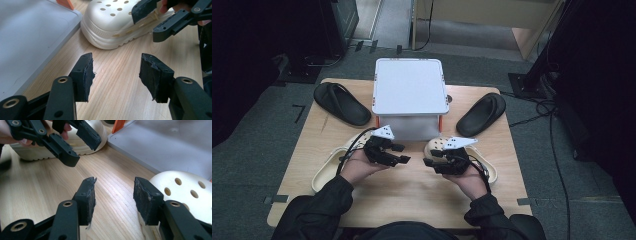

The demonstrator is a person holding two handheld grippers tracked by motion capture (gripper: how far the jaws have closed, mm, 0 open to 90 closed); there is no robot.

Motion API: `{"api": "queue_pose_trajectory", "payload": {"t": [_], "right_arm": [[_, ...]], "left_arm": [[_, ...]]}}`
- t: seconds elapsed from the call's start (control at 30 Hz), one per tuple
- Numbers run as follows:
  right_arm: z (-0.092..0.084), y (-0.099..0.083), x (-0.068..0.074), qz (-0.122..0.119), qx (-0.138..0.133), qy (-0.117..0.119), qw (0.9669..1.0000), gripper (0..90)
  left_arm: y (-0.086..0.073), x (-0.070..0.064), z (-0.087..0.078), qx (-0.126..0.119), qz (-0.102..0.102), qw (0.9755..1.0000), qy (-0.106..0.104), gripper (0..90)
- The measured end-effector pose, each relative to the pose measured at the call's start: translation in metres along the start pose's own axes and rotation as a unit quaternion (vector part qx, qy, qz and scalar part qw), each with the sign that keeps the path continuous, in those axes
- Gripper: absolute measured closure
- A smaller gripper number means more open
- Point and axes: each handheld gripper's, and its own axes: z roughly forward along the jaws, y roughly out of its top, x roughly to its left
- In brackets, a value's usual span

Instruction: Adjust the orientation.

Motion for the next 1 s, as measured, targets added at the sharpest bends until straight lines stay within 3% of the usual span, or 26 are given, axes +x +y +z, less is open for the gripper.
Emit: {"api": "queue_pose_trajectory", "payload": {"t": [0.13,0.4,1.0], "right_arm": [[-0.004,0.0,-0.002,0.003,-0.001,-0.006,1.0,52.7],[-0.002,0.001,-0.001,0.016,-0.001,0.006,0.9999,53.3],[0.008,0.008,0.003,-0.011,0.015,0.017,0.9997,49.9]], "left_arm": [[0.0,0.001,-0.002,-0.001,-0.005,1.0,0.0,44.2],[-0.001,0.001,-0.007,-0.002,-0.006,1.0,0.001,44.0],[-0.009,0.003,-0.024,-0.014,-0.011,0.9998,0.013,43.3]]}}
